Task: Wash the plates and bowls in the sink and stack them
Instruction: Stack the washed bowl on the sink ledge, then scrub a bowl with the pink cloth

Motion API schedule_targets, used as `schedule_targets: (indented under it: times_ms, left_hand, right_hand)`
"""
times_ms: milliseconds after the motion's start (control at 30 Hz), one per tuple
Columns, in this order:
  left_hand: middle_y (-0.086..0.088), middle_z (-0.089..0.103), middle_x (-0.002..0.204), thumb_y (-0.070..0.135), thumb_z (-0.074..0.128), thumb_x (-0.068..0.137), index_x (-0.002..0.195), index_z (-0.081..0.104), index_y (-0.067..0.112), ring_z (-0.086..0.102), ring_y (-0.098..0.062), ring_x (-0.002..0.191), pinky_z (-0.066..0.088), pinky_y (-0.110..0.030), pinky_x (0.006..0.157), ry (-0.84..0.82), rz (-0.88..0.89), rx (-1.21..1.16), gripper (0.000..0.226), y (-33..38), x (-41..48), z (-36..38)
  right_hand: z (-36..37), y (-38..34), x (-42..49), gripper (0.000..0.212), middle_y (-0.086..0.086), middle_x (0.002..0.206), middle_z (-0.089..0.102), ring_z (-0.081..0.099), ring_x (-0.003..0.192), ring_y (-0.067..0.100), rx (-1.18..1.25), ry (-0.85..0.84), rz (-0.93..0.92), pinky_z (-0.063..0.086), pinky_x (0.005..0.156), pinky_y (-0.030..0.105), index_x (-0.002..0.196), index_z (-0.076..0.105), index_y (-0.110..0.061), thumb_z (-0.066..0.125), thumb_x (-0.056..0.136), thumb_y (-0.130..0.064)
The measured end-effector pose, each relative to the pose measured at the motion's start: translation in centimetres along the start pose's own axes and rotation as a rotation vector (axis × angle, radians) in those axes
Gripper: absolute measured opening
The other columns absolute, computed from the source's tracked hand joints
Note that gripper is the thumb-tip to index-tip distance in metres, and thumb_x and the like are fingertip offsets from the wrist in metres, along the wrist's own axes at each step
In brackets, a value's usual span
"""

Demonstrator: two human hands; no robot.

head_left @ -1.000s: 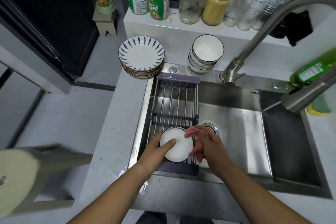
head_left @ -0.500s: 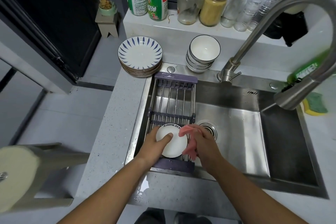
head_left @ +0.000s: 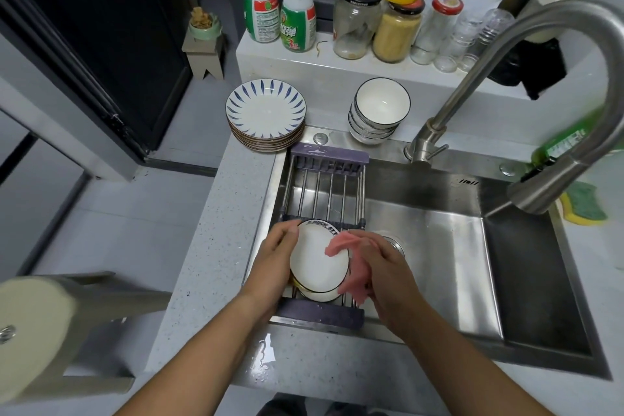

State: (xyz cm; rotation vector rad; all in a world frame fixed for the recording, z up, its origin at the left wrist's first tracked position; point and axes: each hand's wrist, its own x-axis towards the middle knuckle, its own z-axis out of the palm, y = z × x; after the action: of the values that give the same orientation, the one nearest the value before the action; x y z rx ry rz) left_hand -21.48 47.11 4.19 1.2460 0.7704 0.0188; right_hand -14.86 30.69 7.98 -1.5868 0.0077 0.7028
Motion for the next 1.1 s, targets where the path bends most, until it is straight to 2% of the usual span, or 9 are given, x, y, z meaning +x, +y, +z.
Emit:
schedule_targets:
  times_ms: [167,267,400,500,633,767,867,967,1100]
  left_hand:
    - [0.005,0.069,0.132,0.042,0.046,0.107,0.130,0.065,0.039,0.062,-0.023,0.126,0.054,-0.039,0.094,-0.186,-0.095,-0.065,0.029,2.5,0.2,-0.5]
    - [0.006,0.067,0.136,0.044,0.048,0.106,0.137,0.060,0.041,0.062,-0.020,0.128,0.052,-0.049,0.105,-0.296,-0.164,-0.095,0.034,3.6,0.2,-0.3]
    - [0.006,0.068,0.134,0.039,0.055,0.103,0.134,0.063,0.043,0.066,-0.019,0.121,0.059,-0.051,0.094,-0.337,-0.135,-0.082,0.033,5.0,-0.6,2.3]
    - [-0.001,0.066,0.129,0.029,0.067,0.097,0.136,0.061,0.044,0.069,-0.018,0.112,0.062,-0.047,0.084,-0.355,-0.081,-0.058,0.042,5.8,-1.1,5.0]
    - [-0.006,0.064,0.113,0.017,0.076,0.091,0.137,0.059,0.043,0.069,-0.019,0.099,0.060,-0.041,0.074,-0.403,-0.001,0.027,0.056,6.9,-1.6,8.5]
    - [0.002,0.066,0.105,0.008,0.079,0.087,0.137,0.059,0.035,0.068,-0.008,0.083,0.054,-0.025,0.061,-0.398,0.109,0.114,0.060,7.9,-3.1,12.9]
    - [0.004,0.068,0.118,0.023,0.089,0.075,0.134,0.061,0.039,0.066,-0.010,0.100,0.055,-0.025,0.079,-0.351,0.268,0.289,0.067,8.1,-4.2,15.5]
    - [0.007,0.060,0.132,0.027,0.090,0.074,0.134,0.061,0.040,0.057,-0.006,0.119,0.046,-0.031,0.108,-0.270,0.451,0.524,0.068,8.6,-5.6,17.7]
    - [0.007,0.054,0.131,0.019,0.090,0.077,0.135,0.061,0.034,0.055,-0.007,0.121,0.044,-0.030,0.108,-0.209,0.523,0.585,0.067,9.4,-7.2,20.4]
  right_hand:
    - [-0.9,-2.2,-1.0,0.036,0.010,0.115,0.073,0.061,0.061,0.043,0.070,0.017,-0.050,0.039,0.051,0.030,0.099,0.074,-0.019,0.039,0.107,-0.016]
    - [-1.8,-3.2,-1.5,0.038,0.011,0.110,0.074,0.059,0.056,0.036,0.087,0.039,-0.082,0.039,0.052,0.029,0.097,0.074,-0.023,0.038,0.107,-0.016]
    - [-4.2,-4.2,-2.3,0.030,0.013,0.106,0.075,0.058,0.046,0.031,0.089,0.095,-0.120,0.036,0.050,0.031,0.107,0.068,-0.010,0.038,0.107,-0.016]
    - [-7.1,-5.3,-3.0,0.037,0.011,0.110,0.074,0.059,0.047,0.029,0.001,0.129,-0.185,0.037,0.050,0.035,0.097,0.072,-0.013,0.036,0.107,-0.014]
    - [-11.8,-6.4,-4.1,0.040,0.016,0.105,0.072,0.056,0.049,0.028,-0.003,0.212,-0.205,0.046,0.065,0.073,0.094,0.075,-0.022,0.038,0.106,-0.012]
    - [-16.5,-7.3,-5.4,0.032,0.025,0.100,0.070,0.056,0.043,0.027,0.032,0.210,-0.223,0.047,0.061,0.060,0.101,0.069,-0.006,0.038,0.106,-0.010]
    - [-19.0,-7.6,-6.0,0.029,0.025,0.100,0.072,0.068,0.060,0.034,0.208,0.135,-0.149,0.052,0.057,0.041,0.111,0.058,0.005,0.034,0.106,-0.009]
    - [-20.9,-8.1,-6.1,0.034,0.034,0.105,0.067,0.066,0.086,0.044,0.439,0.041,-0.081,0.058,0.070,0.053,0.127,0.043,0.013,0.028,0.105,-0.008]
    - [-22.7,-9.2,-7.0,0.026,0.018,0.083,0.075,0.055,0.079,0.059,0.399,0.099,-0.099,0.035,0.096,0.079,0.106,0.056,0.002,0.030,0.104,-0.003]
